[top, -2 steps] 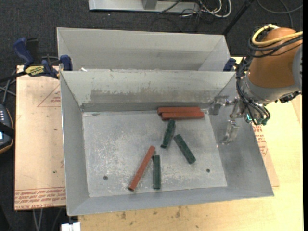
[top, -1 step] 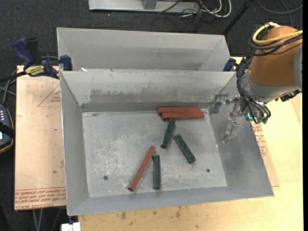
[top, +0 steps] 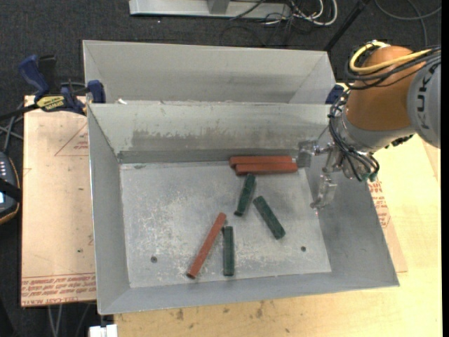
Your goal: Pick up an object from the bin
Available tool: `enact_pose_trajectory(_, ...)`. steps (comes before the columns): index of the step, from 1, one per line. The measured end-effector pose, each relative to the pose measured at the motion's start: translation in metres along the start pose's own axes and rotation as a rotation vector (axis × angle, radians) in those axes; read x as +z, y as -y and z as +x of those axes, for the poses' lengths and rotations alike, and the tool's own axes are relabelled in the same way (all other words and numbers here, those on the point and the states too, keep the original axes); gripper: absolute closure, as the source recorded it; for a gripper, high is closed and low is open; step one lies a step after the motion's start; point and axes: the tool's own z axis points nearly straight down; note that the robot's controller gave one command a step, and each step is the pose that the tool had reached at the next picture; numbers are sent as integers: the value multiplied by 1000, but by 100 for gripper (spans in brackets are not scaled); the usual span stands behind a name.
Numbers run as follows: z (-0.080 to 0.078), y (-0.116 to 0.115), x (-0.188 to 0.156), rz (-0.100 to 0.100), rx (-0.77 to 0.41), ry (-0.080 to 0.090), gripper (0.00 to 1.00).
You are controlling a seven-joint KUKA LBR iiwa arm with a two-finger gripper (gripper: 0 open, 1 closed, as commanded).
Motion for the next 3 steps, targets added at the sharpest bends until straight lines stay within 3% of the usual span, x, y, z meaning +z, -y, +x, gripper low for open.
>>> enact_pose_trajectory(1, -3, -3, 12, -1, -29, 1, 0)
enact_pose_trajectory(2, 34, -10, 40, -7, -229, -15, 0)
enact_pose_trajectory(3, 20, -35, 55, -1, -376, -1, 0)
